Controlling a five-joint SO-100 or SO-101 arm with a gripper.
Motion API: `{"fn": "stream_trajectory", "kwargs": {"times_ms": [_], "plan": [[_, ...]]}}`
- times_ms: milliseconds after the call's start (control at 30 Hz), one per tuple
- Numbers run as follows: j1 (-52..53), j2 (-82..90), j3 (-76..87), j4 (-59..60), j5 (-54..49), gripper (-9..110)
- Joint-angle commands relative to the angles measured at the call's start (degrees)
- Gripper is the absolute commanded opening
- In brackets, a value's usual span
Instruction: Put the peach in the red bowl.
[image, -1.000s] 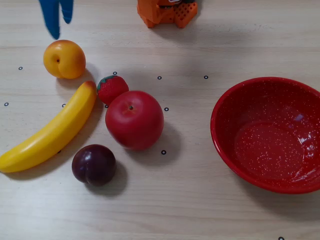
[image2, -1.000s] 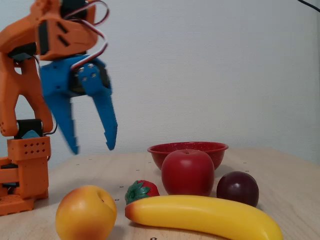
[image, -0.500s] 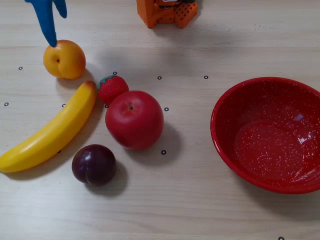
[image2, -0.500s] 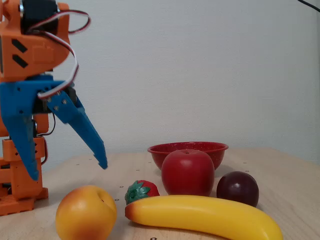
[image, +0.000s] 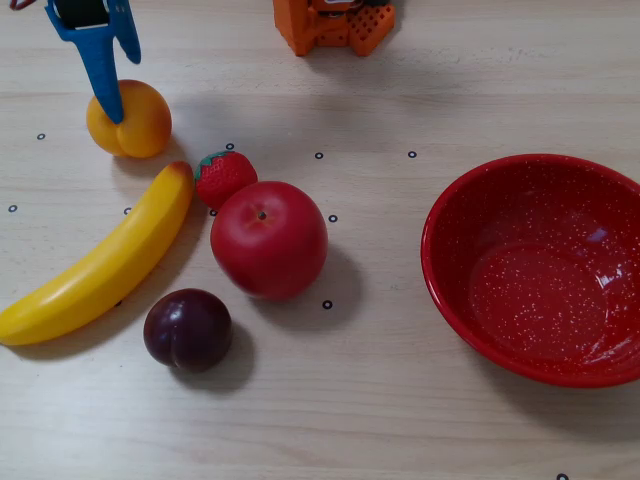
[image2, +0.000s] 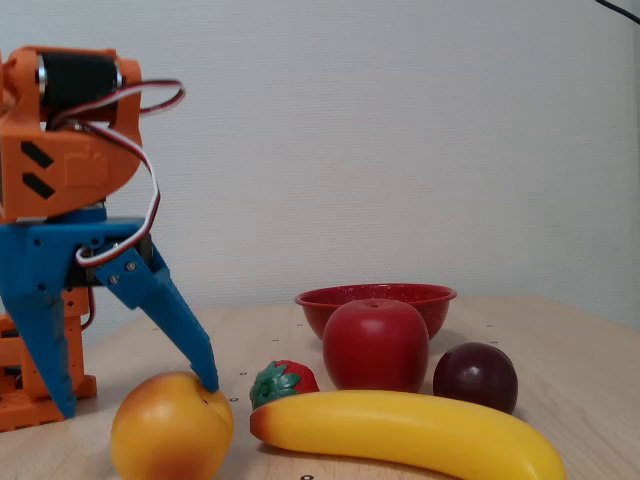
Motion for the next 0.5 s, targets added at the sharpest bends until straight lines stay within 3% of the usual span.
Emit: {"fn": "stream_trajectory", "kwargs": {"times_ms": [0, 467], "plan": [[-0.97, 0.44, -0.79, -2.72, 0.53, 45], [0.7, -2.9, 1.93, -8.79, 0.09, 44]]}}
